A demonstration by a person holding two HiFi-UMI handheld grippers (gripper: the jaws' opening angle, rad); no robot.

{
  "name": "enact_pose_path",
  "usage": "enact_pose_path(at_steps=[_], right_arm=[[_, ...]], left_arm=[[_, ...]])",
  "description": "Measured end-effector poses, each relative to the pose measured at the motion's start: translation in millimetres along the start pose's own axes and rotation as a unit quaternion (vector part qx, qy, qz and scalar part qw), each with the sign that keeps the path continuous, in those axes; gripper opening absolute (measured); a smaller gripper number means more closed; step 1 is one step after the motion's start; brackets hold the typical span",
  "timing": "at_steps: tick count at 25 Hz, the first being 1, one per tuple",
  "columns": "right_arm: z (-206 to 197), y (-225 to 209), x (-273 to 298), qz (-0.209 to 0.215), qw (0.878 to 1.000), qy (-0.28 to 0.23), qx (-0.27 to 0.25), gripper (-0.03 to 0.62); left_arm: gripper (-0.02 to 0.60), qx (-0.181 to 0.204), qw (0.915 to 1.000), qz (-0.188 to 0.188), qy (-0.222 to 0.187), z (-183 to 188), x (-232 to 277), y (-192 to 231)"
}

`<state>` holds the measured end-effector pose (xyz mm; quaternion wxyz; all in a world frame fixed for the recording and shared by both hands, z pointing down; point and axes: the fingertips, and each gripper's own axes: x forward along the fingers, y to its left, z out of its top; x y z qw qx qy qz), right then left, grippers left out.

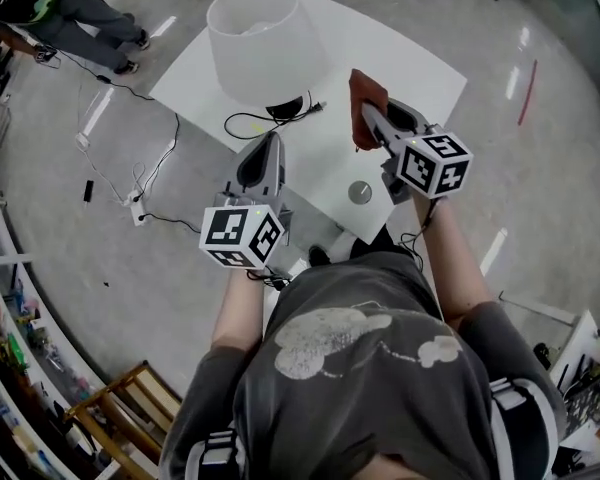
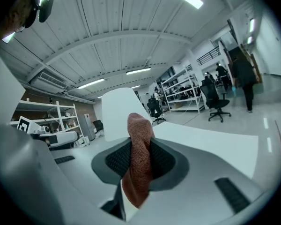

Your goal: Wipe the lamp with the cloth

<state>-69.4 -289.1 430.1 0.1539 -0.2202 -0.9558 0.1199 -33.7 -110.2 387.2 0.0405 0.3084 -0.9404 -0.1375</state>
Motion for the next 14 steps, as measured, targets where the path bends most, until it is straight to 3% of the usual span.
enact_pose_path(at_steps=[6,14], right_arm=[[-12,-9,-14,-0.019,1.0,0.007,0.016,0.091],[-32,7,-15,-0.01,0.999,0.024,0.019,0.091]], left_arm=[[0.008,-0.012,0.9998,-0.01,0.011,-12,-6,-10],[0.008,-0.023,0.9996,-0.004,0.018,-20,-19,-3]])
